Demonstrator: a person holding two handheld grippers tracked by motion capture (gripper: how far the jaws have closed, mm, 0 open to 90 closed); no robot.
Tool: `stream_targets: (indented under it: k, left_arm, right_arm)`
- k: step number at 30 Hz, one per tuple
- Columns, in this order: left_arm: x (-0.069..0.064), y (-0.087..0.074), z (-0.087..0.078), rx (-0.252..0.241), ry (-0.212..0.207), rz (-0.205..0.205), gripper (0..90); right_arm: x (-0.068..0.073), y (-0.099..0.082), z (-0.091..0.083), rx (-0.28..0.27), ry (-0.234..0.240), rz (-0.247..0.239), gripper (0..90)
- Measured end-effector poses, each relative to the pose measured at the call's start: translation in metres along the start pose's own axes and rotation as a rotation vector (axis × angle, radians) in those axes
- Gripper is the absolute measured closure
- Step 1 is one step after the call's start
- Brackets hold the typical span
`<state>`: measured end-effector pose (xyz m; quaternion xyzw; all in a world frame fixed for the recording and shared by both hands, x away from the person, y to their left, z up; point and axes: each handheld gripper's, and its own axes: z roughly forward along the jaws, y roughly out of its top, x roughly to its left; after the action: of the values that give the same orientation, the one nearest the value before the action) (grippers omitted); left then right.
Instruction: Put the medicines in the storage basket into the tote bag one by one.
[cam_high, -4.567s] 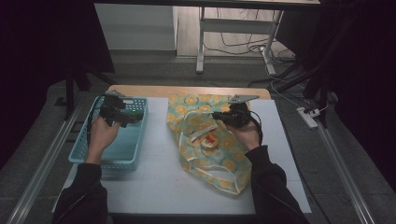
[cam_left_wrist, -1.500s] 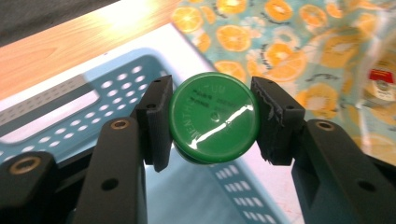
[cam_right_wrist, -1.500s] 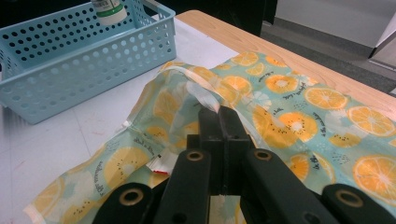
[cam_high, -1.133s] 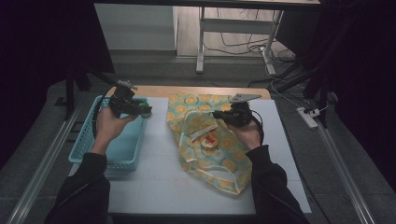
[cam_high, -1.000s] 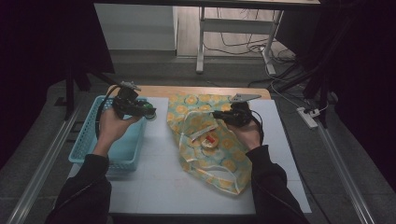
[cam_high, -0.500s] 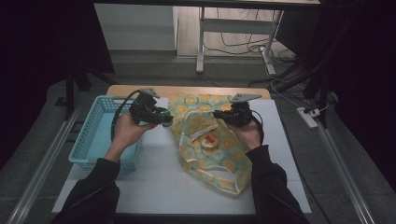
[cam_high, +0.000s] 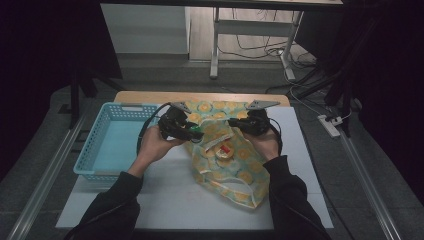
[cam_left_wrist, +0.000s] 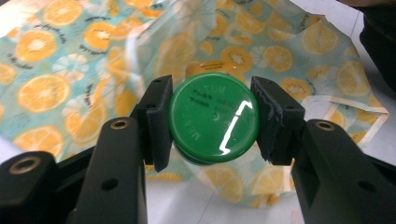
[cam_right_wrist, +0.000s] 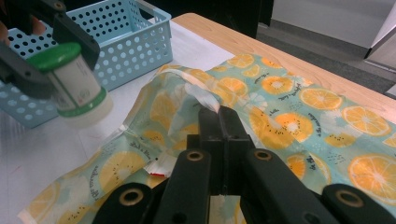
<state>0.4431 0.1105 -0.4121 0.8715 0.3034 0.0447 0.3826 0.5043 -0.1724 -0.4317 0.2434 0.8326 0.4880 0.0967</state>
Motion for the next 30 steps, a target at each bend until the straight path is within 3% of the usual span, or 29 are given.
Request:
stream_targets:
  k: [17, 30]
  left_arm:
    - [-0.015, 0.025, 0.047, 0.025, -0.024, 0.051, 52.0]
    - [-0.008, 0.033, 0.074, 0.030, 0.034, 0.044, 52.0]
  right_arm:
    - [0.000, 0.000, 0.000, -0.003, -0.003, 0.000, 90.0]
    - [0.000, 0.000, 0.001, 0.001, -0.005, 0.003, 90.0]
